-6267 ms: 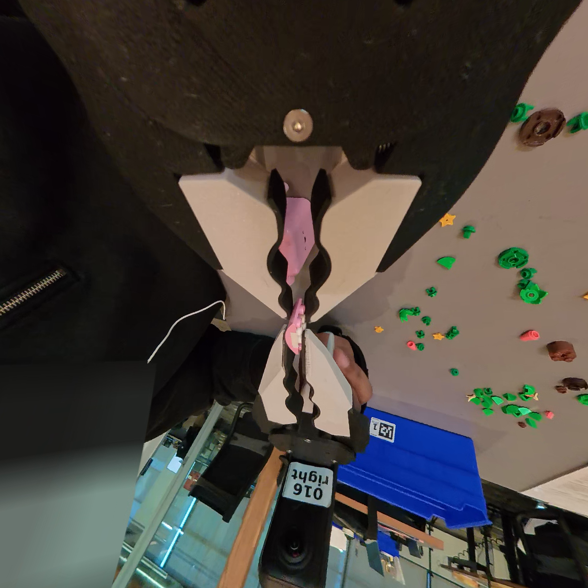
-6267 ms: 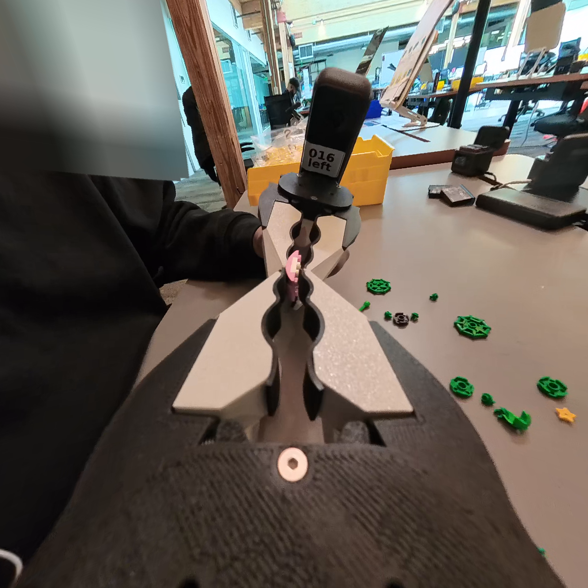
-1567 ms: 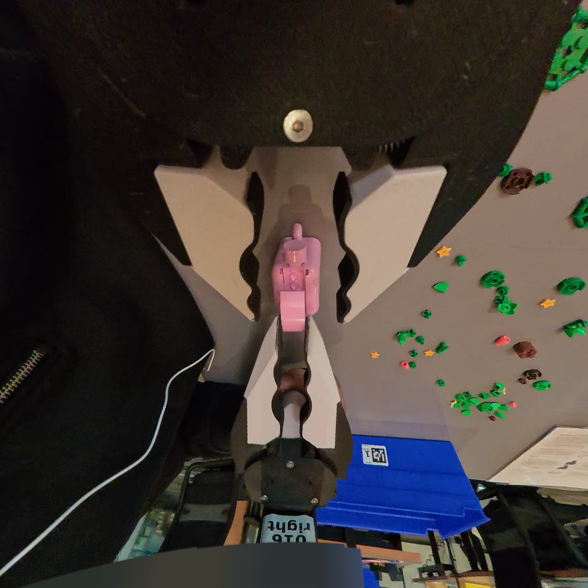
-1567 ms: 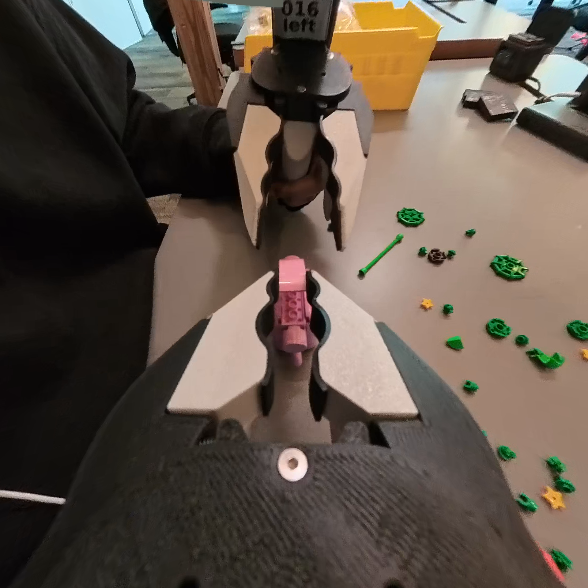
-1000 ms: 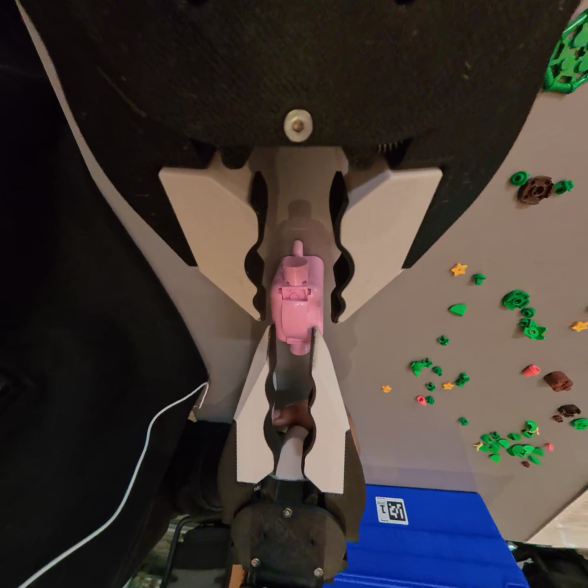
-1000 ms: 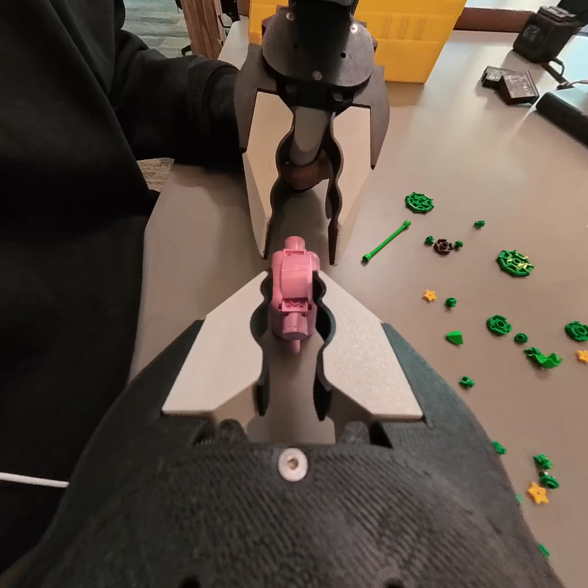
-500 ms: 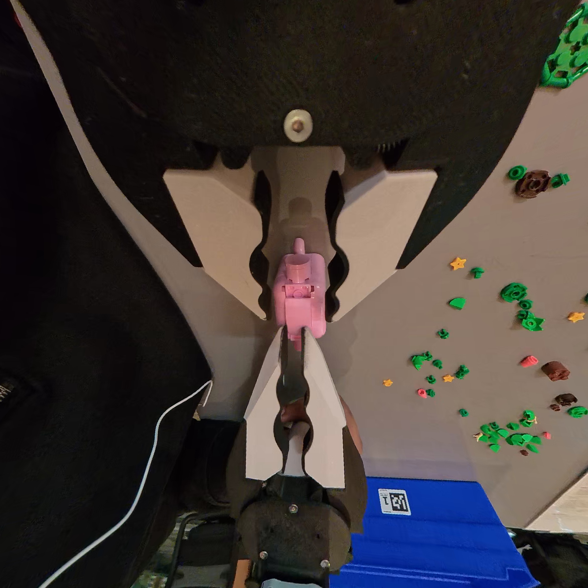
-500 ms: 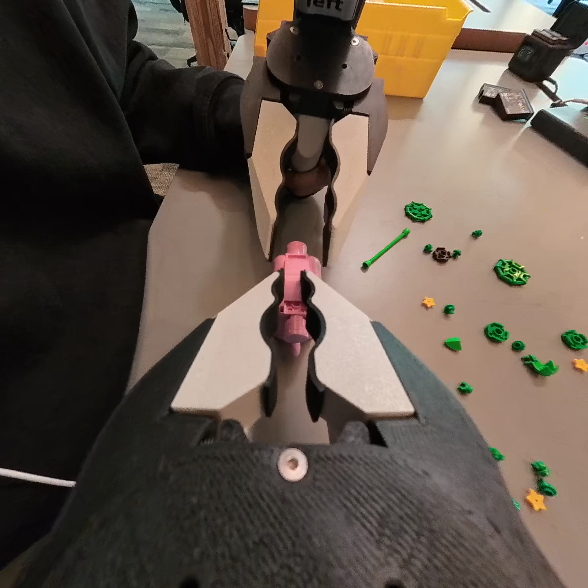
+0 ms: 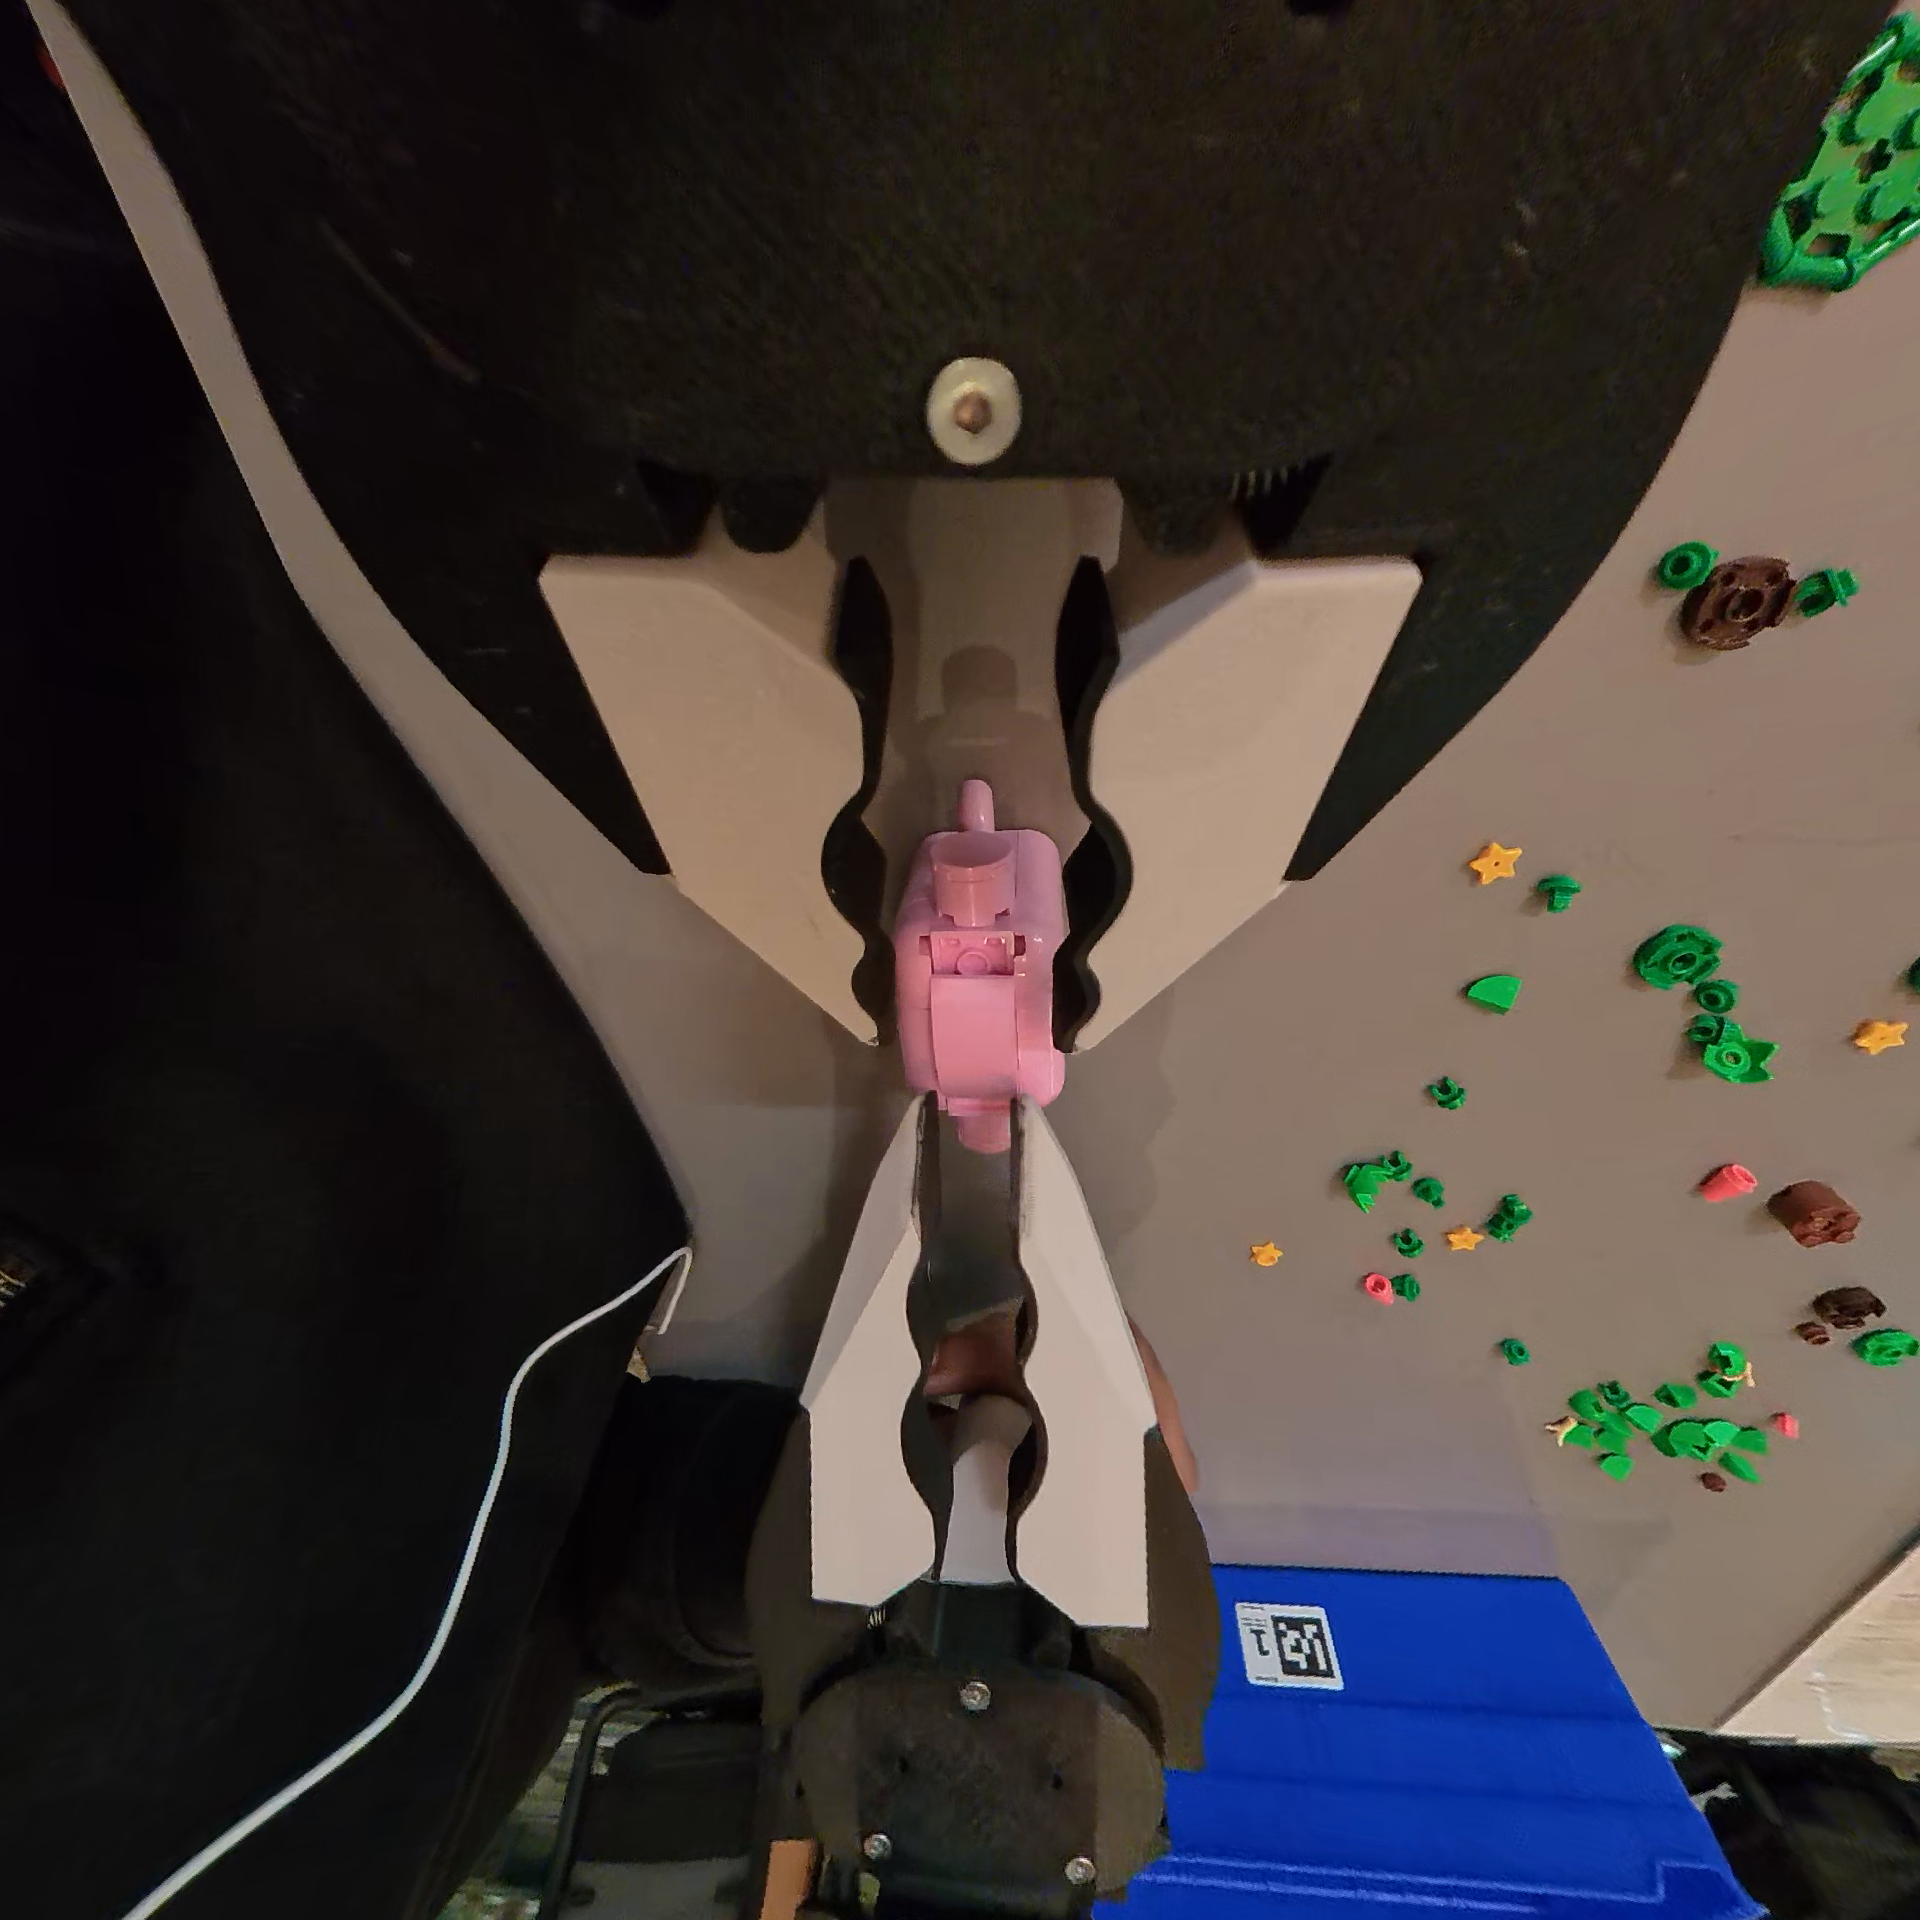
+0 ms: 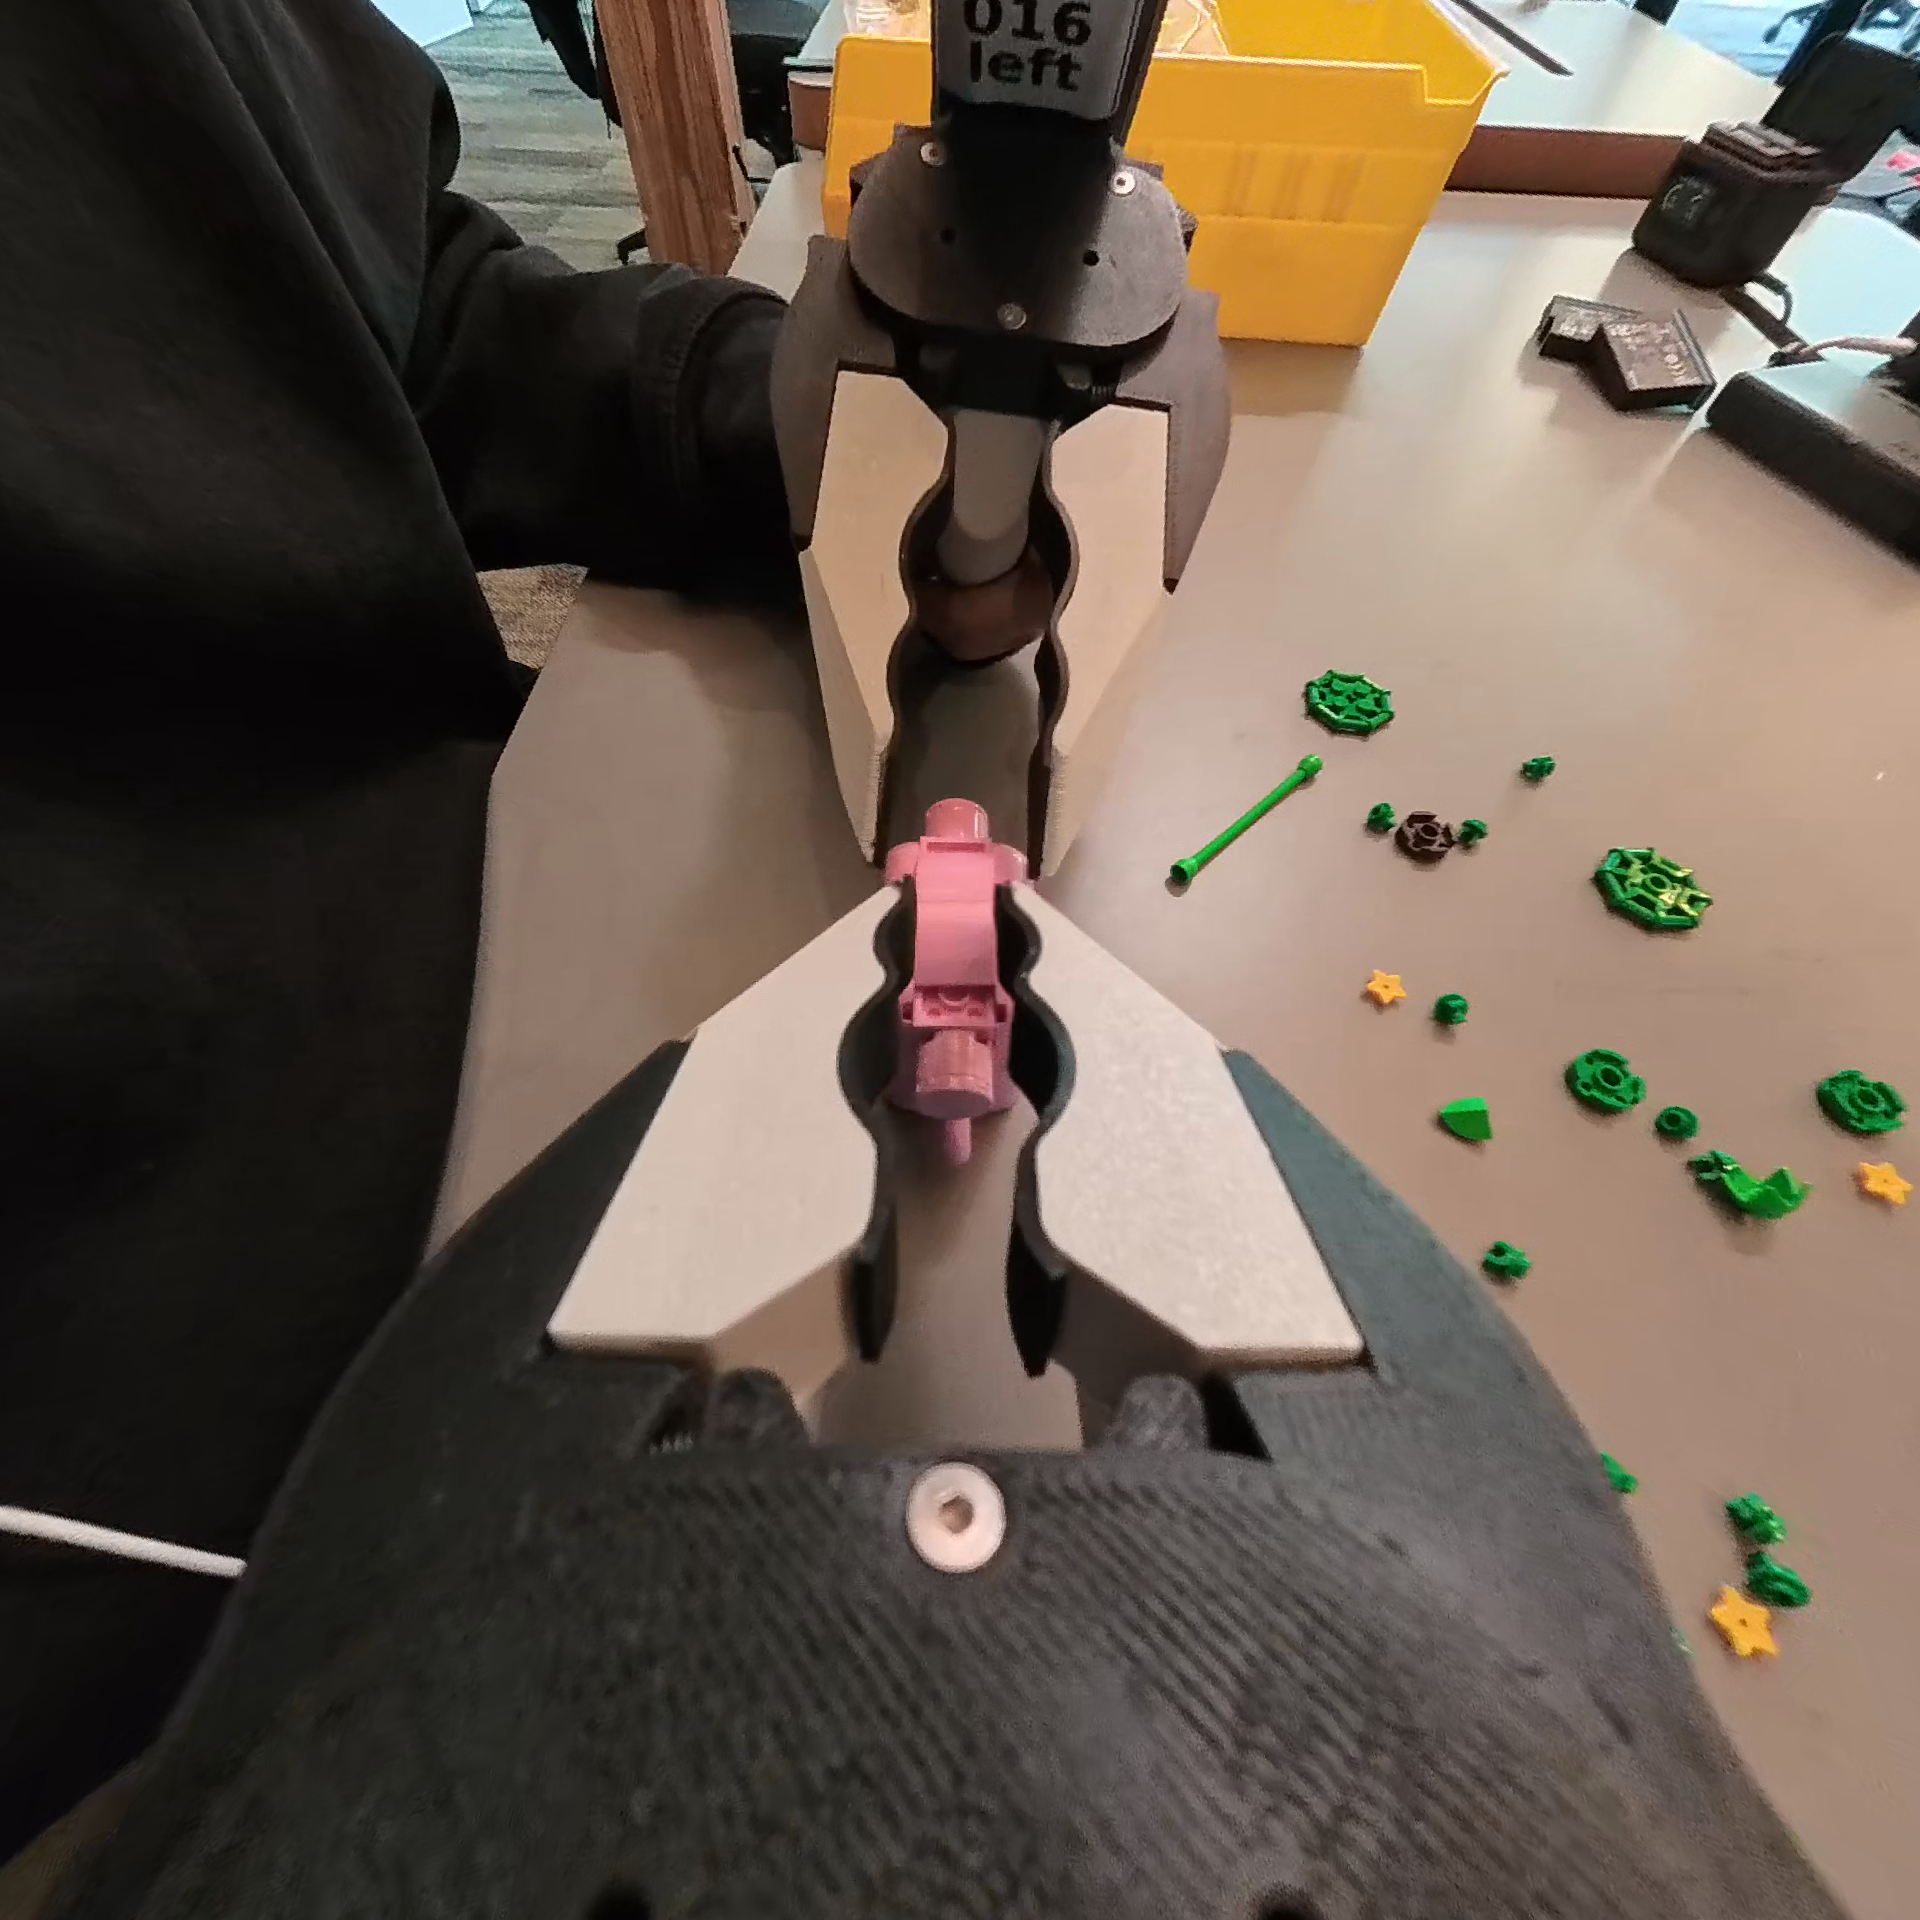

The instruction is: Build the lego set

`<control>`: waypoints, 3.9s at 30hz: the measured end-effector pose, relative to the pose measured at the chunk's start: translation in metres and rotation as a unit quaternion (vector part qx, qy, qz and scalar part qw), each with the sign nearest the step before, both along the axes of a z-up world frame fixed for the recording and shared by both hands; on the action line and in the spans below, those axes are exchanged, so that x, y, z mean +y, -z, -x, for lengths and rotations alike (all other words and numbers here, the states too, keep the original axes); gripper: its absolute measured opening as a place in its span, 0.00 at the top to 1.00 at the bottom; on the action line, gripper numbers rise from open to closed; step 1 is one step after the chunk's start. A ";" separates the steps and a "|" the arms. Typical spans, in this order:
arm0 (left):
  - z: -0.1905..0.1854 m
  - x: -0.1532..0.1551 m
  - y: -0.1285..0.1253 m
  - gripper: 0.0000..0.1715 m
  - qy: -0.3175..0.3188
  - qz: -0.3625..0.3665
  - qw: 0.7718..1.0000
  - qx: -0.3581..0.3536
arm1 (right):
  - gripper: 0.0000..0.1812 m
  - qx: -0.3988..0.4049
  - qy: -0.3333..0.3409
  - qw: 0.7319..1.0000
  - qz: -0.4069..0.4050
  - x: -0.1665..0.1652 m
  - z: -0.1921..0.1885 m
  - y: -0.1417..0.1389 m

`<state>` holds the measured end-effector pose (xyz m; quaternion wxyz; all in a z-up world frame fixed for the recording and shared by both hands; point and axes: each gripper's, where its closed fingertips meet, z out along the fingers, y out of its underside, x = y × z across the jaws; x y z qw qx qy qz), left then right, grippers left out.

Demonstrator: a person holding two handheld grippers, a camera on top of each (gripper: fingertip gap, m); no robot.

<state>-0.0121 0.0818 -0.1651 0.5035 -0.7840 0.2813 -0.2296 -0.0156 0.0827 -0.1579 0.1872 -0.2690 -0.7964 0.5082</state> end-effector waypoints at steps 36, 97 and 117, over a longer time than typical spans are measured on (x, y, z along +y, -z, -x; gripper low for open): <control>0.003 0.005 0.003 0.82 -0.009 0.000 1.000 0.002 | 0.90 0.010 0.005 1.000 -0.007 0.000 0.002 0.000; -0.002 0.000 0.000 1.00 -0.005 -0.002 1.000 0.008 | 0.99 -0.012 -0.006 1.000 0.007 0.000 0.001 0.006; -0.004 0.000 0.002 1.00 -0.019 0.066 0.997 -0.026 | 1.00 -0.107 0.011 0.991 0.085 -0.001 0.002 0.007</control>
